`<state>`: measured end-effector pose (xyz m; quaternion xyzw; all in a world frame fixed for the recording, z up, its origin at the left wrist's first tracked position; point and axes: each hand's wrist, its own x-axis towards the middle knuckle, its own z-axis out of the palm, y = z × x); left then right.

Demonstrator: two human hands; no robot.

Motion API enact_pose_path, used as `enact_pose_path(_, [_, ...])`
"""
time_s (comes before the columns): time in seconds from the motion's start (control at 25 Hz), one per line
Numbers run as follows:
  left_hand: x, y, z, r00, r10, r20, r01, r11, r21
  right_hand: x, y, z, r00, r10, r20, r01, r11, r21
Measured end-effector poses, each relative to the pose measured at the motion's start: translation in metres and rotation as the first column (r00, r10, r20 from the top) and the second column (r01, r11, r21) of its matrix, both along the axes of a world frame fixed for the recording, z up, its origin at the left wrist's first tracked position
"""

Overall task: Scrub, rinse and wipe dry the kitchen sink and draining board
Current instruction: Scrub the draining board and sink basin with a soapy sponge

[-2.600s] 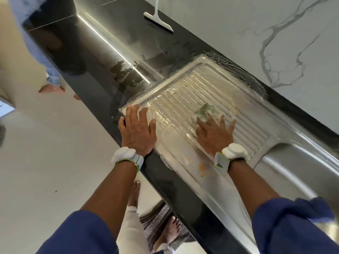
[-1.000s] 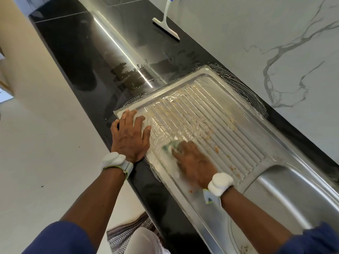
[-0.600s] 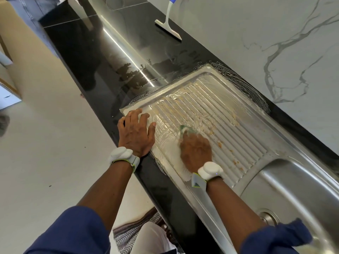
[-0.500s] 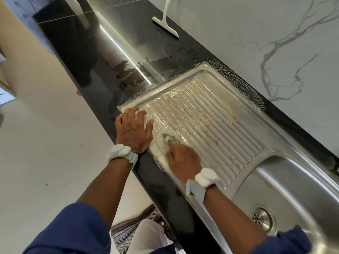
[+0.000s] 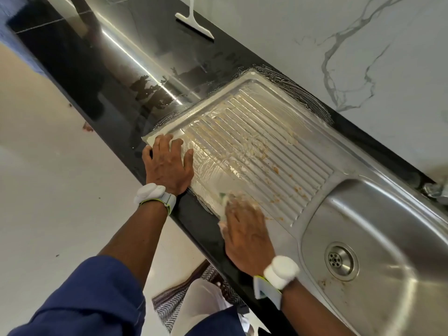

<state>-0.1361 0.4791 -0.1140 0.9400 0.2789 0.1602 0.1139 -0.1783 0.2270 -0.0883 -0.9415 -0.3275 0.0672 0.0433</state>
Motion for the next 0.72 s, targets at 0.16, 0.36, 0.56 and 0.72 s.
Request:
enact_pose_path(0.16, [-0.001, 0.001, -0.003, 0.999, 0.01, 0.031, -0.009, 1.0, -0.013, 0.006, -0.022, 0.001, 0.979, 0.198, -0.055, -0.201, 0.979, -0.035])
enact_pose_path(0.36, [0.0, -0.002, -0.002, 1.0, -0.018, -0.001, 0.018, 1.0, 0.014, 0.073, -0.089, -0.003, 0.999, -0.023, 0.044, 0.033, 0.973, -0.227])
enact_pose_path(0.56, [0.0, 0.0, -0.002, 0.998, -0.062, -0.003, 0.062, 0.998, 0.006, 0.071, 0.003, -0.013, 0.991, 0.094, 0.091, -0.079, 0.985, -0.154])
enact_pose_path(0.72, [-0.001, 0.0, -0.003, 0.999, -0.051, 0.018, 0.051, 0.999, -0.002, 0.05, -0.036, -0.002, 0.976, 0.018, 0.215, 0.013, 0.99, -0.142])
